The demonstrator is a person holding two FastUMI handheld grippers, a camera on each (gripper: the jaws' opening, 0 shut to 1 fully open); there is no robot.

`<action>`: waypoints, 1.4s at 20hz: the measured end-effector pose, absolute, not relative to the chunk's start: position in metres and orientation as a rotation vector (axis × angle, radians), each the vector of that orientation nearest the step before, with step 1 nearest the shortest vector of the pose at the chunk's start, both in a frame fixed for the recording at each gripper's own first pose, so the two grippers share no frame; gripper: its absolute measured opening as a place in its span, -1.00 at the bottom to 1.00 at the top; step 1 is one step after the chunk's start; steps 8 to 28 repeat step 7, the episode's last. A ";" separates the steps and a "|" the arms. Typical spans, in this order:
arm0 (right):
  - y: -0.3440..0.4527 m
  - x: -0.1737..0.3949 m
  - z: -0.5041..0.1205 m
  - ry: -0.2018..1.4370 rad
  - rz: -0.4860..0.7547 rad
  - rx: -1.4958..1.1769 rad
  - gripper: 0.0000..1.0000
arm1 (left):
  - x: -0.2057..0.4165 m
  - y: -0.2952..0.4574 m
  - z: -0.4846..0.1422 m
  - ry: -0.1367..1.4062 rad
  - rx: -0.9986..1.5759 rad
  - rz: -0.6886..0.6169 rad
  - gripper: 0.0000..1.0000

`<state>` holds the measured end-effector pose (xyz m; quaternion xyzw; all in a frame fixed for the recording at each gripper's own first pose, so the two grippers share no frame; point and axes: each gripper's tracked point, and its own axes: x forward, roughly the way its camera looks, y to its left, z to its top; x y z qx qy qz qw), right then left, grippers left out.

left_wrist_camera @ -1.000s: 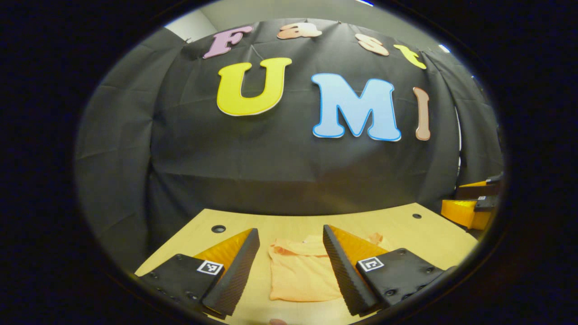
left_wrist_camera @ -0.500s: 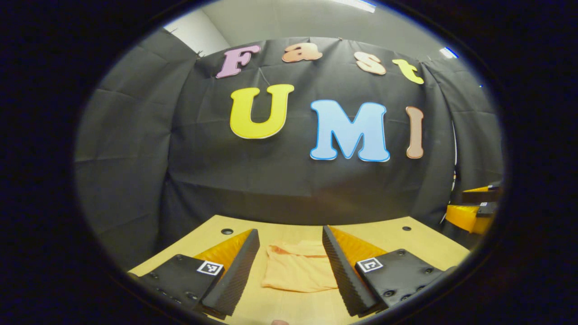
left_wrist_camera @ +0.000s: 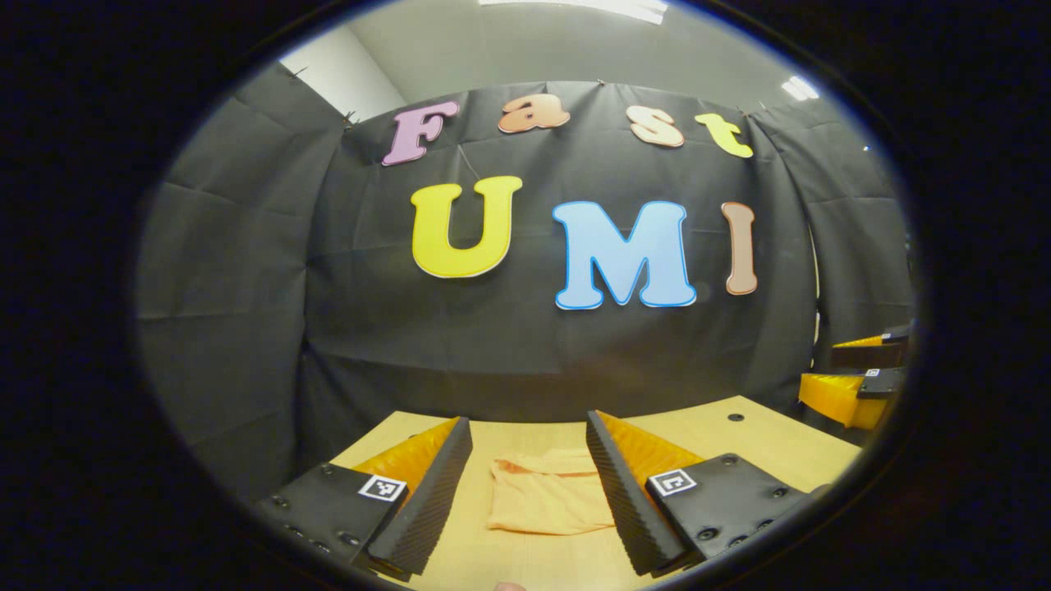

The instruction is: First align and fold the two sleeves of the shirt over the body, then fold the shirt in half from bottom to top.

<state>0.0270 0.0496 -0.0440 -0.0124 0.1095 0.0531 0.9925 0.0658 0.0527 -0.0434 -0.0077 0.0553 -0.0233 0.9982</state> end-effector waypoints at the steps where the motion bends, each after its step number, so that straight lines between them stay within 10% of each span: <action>1: 0.053 0.027 -0.042 0.216 0.106 -0.022 0.88 | 0.066 0.054 -0.042 0.104 -0.011 -0.051 0.87; 28: 0.054 0.024 -0.043 0.225 0.072 -0.003 0.88 | 0.068 0.055 -0.042 0.097 -0.012 -0.075 0.87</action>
